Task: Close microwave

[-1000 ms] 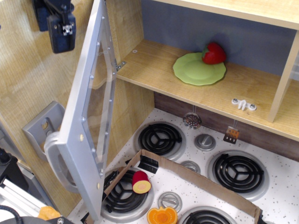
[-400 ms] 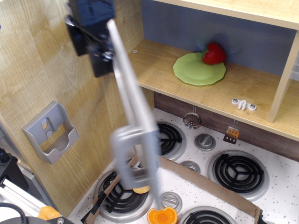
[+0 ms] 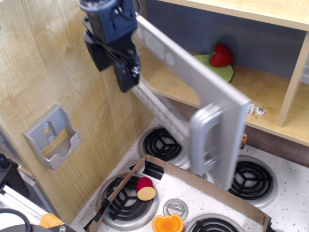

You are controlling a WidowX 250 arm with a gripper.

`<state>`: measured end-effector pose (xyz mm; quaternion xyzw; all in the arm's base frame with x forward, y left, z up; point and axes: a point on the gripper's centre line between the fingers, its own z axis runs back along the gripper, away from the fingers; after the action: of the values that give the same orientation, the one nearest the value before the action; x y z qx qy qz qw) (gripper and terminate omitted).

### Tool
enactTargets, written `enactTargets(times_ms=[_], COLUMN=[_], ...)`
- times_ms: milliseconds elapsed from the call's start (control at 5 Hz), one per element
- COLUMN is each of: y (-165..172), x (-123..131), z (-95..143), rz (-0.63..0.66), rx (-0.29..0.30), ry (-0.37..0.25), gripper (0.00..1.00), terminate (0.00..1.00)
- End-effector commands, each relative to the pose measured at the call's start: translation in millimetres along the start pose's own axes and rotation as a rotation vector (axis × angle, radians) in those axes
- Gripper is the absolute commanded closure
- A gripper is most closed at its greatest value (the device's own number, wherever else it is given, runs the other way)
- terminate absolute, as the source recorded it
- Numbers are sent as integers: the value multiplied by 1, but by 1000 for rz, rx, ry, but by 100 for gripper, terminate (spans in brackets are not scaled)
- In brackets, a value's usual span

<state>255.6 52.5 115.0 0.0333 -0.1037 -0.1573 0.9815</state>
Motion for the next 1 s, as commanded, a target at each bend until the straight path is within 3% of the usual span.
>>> enactTargets(times_ms=[0, 400, 800], y=[2, 5, 5], x=[38, 69, 82], z=[2, 0, 2], rz=[15, -12, -16], rx=[26, 15, 24], ry=[-186, -262, -331], gripper=[0, 0, 0], terminate=[0, 0, 0])
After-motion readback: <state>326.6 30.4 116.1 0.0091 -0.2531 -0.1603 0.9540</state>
